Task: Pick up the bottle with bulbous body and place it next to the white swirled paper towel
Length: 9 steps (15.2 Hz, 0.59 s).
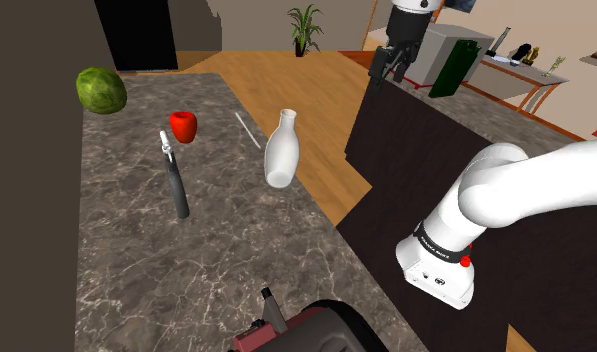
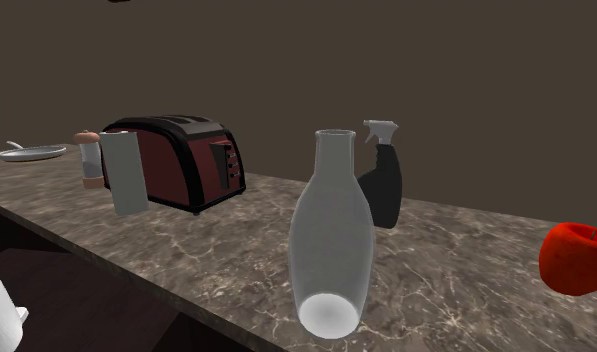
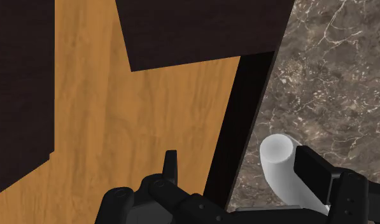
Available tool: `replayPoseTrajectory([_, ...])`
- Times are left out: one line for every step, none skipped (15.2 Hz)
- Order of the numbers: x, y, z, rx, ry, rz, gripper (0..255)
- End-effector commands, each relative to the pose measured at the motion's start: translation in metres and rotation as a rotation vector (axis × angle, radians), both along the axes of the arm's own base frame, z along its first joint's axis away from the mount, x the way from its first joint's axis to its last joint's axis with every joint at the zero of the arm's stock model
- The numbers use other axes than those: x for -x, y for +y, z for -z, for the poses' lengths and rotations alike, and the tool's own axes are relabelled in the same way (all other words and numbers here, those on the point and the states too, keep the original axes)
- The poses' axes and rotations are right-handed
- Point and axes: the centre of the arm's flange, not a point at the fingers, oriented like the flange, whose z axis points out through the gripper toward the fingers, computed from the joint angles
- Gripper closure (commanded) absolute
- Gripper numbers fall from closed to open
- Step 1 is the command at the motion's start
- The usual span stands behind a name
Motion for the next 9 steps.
replayPoseTrajectory([0.0, 0.0, 0.0, 0.0, 0.0, 0.0, 0])
replayPoseTrajectory([-0.009, 0.004, 0.007, -0.008, -0.002, -0.002, 0])
replayPoseTrajectory([-0.019, 0.009, 0.013, -0.016, -0.005, -0.003, 0])
replayPoseTrajectory([-0.028, 0.014, 0.02, -0.024, -0.007, -0.005, 0])
replayPoseTrajectory([-0.037, 0.018, 0.026, -0.032, -0.009, -0.007, 0])
replayPoseTrajectory([-0.047, 0.023, 0.033, -0.04, -0.012, -0.009, 0])
replayPoseTrajectory([-0.056, 0.028, 0.039, -0.048, -0.014, -0.01, 0])
replayPoseTrajectory([-0.066, 0.033, 0.045, -0.056, -0.016, -0.012, 0])
replayPoseTrajectory([-0.075, 0.038, 0.052, -0.064, -0.019, -0.014, 0])
